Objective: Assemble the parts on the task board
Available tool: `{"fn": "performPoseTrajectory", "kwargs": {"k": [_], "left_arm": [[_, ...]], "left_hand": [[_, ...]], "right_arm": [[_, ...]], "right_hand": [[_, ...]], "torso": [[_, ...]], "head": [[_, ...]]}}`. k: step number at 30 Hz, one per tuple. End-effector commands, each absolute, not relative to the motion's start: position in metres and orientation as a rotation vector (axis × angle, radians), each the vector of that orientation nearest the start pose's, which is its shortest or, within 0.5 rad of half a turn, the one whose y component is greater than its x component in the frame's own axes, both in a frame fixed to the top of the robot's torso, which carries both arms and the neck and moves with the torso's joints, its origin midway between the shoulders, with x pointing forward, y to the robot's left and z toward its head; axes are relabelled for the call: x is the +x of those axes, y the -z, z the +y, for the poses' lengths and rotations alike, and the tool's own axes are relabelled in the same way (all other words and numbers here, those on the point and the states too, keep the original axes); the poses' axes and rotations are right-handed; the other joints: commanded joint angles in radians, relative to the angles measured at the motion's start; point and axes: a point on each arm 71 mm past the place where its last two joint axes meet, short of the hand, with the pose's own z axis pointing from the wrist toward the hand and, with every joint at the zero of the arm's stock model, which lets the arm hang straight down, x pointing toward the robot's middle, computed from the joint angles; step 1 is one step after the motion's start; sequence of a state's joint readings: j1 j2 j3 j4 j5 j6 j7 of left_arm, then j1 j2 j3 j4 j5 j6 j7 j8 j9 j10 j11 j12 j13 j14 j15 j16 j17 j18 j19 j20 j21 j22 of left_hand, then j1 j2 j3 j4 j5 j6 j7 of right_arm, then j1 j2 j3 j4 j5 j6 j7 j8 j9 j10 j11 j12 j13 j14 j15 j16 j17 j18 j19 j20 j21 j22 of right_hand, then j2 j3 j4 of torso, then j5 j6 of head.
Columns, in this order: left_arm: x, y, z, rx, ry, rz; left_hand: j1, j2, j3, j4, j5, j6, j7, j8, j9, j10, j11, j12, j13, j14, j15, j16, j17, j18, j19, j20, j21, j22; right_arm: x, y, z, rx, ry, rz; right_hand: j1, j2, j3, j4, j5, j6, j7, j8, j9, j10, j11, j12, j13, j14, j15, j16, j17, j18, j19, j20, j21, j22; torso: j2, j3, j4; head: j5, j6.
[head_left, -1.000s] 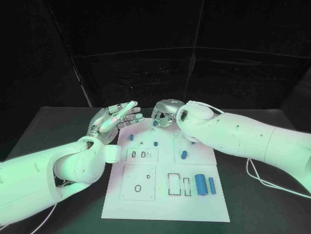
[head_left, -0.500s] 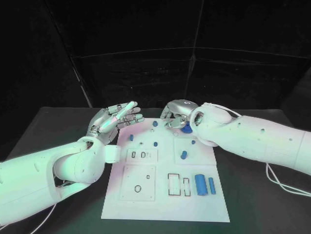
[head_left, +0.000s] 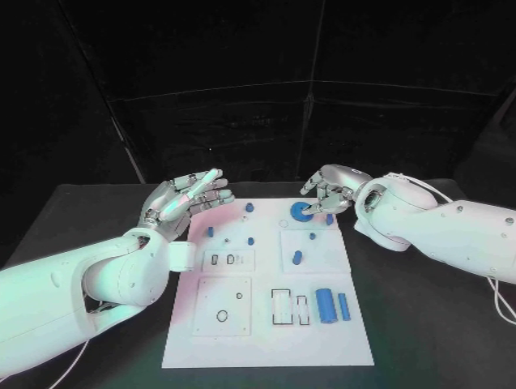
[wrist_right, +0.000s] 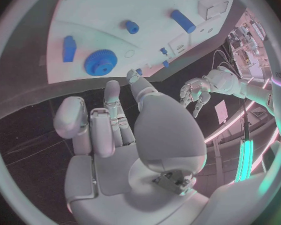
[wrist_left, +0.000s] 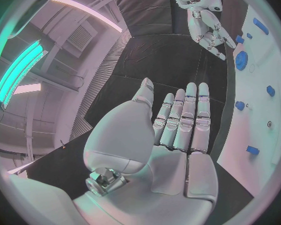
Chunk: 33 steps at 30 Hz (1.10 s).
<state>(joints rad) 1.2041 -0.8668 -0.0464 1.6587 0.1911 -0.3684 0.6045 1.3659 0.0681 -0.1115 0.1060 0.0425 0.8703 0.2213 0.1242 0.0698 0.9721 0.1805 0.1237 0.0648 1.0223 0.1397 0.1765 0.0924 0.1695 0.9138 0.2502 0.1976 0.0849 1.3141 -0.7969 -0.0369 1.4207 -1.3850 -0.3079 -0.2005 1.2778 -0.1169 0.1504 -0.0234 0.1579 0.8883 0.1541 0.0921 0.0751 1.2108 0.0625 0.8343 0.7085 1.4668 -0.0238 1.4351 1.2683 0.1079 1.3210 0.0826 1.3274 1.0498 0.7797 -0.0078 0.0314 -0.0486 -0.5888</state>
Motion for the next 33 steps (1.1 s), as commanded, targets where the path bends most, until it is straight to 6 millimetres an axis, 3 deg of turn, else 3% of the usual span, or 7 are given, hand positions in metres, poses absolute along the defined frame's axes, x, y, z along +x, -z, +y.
{"fn": "performPoseTrajectory", "kwargs": {"k": [1, 2, 7, 12, 19, 28, 33], "left_arm": [[0.466, 0.159, 0.19, -1.203, 1.735, 1.196], [0.466, 0.159, 0.19, -1.203, 1.735, 1.196], [0.467, 0.159, 0.19, -1.204, 1.736, 1.198], [0.467, 0.159, 0.189, -1.204, 1.737, 1.199], [0.468, 0.16, 0.189, -1.205, 1.735, 1.2], [0.467, 0.16, 0.187, -1.205, 1.742, 1.206], [0.468, 0.16, 0.187, -1.206, 1.739, 1.205]], "left_hand": [[0.008, 0.005, 0.001, -0.006, 0.004, 0.009, 0.008, -0.005, -0.001, 0.003, 0.003, -0.007, -0.001, 0.006, 0.004, -0.004, -0.002, 0.012, 0.008, 0.001, -0.006, -0.001], [0.008, 0.005, 0.001, -0.006, 0.004, 0.009, 0.008, -0.005, -0.001, 0.003, 0.003, -0.007, -0.001, 0.006, 0.004, -0.004, -0.002, 0.012, 0.008, 0.001, -0.006, -0.001], [0.008, 0.005, 0.001, -0.006, 0.004, 0.009, 0.008, -0.005, -0.001, 0.003, 0.003, -0.007, -0.001, 0.006, 0.004, -0.004, -0.002, 0.012, 0.008, 0.001, -0.006, -0.001], [0.008, 0.005, 0.001, -0.006, 0.004, 0.009, 0.008, -0.005, -0.001, 0.003, 0.003, -0.007, -0.001, 0.006, 0.004, -0.004, -0.002, 0.012, 0.008, 0.001, -0.006, -0.001], [0.008, 0.005, 0.0, -0.007, 0.004, 0.01, 0.007, -0.005, -0.001, 0.004, 0.003, -0.008, -0.001, 0.006, 0.004, -0.005, -0.002, 0.012, 0.009, 0.001, -0.007, -0.002], [0.01, 0.005, 0.0, -0.009, 0.004, 0.01, 0.008, -0.005, -0.001, 0.004, 0.003, -0.009, -0.001, 0.006, 0.004, -0.006, -0.002, 0.012, 0.009, 0.001, -0.008, -0.003], [0.01, 0.005, 0.0, -0.009, 0.004, 0.01, 0.008, -0.005, -0.001, 0.004, 0.003, -0.009, -0.001, 0.006, 0.004, -0.006, -0.002, 0.012, 0.009, 0.001, -0.008, -0.003]], "right_arm": [[0.528, 0.136, -0.222, 0.069, -0.49, 1.655], [0.529, 0.137, -0.224, 0.074, -0.482, 1.659], [0.535, 0.139, -0.227, 0.089, -0.46, 1.672], [0.542, 0.143, -0.223, 0.104, -0.464, 1.702], [0.548, 0.149, -0.214, 0.091, -0.475, 1.76], [0.552, 0.152, -0.207, 0.05, -0.466, 1.788], [0.553, 0.153, -0.204, 0.024, -0.456, 1.79]], "right_hand": [[0.028, -0.008, -0.027, 0.05, 0.011, -0.015, 0.006, 0.004, -0.001, -0.002, 0.004, 0.08, 0.093, 0.062, 0.013, 0.021, 0.039, -0.008, 0.006, 0.01, 0.011, 0.01], [0.048, -0.012, -0.044, 0.086, 0.019, -0.026, 0.008, 0.009, -0.002, 0.0, 0.007, 0.116, 0.135, 0.063, 0.011, 0.03, 0.054, -0.011, 0.008, 0.017, 0.015, 0.016], [0.082, -0.023, -0.075, 0.167, 0.029, -0.043, 0.013, 0.022, -0.002, 0.023, 0.013, 0.202, 0.239, 0.069, 0.021, 0.053, 0.099, -0.013, 0.019, 0.019, 0.03, 0.04], [0.104, -0.023, -0.088, 0.209, 0.042, -0.049, 0.015, 0.034, -0.002, 0.06, 0.016, 0.285, 0.334, 0.076, 0.023, 0.073, 0.142, -0.017, 0.029, 0.022, 0.042, 0.06], [0.122, -0.016, -0.094, 0.224, 0.04, -0.044, 0.016, 0.048, -0.001, 0.095, 0.018, 0.366, 0.423, 0.082, 0.026, 0.09, 0.182, -0.02, 0.035, 0.024, 0.051, 0.077], [0.157, -0.002, -0.092, 0.201, 0.033, -0.026, 0.013, 0.068, 0.001, 0.137, 0.017, 0.456, 0.523, 0.084, 0.026, 0.099, 0.201, -0.021, 0.037, 0.026, 0.058, 0.087], [0.159, 0.0, -0.092, 0.197, 0.033, -0.024, 0.013, 0.07, 0.001, 0.142, 0.016, 0.466, 0.534, 0.085, 0.026, 0.1, 0.204, -0.021, 0.037, 0.025, 0.059, 0.088]], "torso": [[-0.001, 0.0012, -0.0044], [-0.001, 0.0014, -0.0038], [0.0, 0.0033, -0.001], [0.0, 0.001, 0.0008], [0.0, 0.001, -0.0022], [0.0, 0.0007, 0.0008], [0.001, 0.0008, -0.0013]], "head": [[-0.002, 0.001], [-0.003, 0.001], [-0.005, 0.001], [-0.008, 0.001], [-0.006, 0.001], [-0.01, 0.001], [-0.009, -0.001]]}}
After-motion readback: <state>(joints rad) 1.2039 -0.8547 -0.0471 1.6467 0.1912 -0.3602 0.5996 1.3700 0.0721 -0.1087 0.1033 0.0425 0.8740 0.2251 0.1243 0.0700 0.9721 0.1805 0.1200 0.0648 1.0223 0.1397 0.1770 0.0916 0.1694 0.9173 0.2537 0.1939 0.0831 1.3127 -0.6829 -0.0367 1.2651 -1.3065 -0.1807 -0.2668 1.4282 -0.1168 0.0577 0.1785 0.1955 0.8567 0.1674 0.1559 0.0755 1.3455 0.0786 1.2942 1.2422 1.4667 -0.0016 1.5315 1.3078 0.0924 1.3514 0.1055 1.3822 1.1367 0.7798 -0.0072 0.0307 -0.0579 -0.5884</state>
